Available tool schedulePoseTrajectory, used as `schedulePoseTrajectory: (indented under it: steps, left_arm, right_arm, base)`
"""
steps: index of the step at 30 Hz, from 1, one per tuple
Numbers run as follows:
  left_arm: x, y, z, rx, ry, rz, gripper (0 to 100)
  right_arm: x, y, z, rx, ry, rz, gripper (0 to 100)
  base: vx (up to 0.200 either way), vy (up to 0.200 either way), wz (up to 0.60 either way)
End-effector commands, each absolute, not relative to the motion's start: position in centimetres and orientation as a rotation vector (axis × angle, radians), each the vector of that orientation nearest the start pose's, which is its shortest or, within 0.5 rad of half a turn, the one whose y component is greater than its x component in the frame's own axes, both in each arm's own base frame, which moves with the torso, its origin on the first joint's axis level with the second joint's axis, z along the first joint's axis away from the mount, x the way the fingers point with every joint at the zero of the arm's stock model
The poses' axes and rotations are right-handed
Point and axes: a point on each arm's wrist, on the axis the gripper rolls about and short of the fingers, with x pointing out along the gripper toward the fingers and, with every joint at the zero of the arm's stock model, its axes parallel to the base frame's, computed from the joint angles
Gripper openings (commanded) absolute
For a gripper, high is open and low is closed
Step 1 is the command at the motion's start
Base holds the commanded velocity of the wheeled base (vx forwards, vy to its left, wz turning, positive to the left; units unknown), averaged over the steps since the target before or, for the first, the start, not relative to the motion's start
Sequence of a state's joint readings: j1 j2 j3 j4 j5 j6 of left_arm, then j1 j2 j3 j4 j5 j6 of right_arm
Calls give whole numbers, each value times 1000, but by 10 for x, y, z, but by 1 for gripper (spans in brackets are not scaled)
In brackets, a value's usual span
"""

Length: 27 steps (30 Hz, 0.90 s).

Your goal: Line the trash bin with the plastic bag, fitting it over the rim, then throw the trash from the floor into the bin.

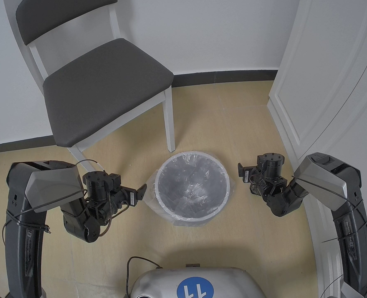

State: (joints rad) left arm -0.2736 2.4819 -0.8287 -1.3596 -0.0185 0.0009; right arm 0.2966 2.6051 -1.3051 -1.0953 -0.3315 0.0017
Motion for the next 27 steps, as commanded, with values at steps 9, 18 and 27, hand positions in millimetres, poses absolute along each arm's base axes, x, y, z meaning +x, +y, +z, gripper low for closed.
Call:
schedulePoseTrajectory:
  steps: [9,18,27]
  left_arm:
    - [400,-150,-76,153,268,-178,100]
    - [387,-162,-87,153,347,-211,100]
    - [384,-170,-80,59,509,-193,100]
  right_arm:
    - [457,170,-66,-57,237,-21,100]
    - [450,187,-74,5,296,5,100]
    - [456,191,-72,92,389,-17,100]
  base:
    - [0,0,0]
    - [0,0,0]
    - [0,0,0]
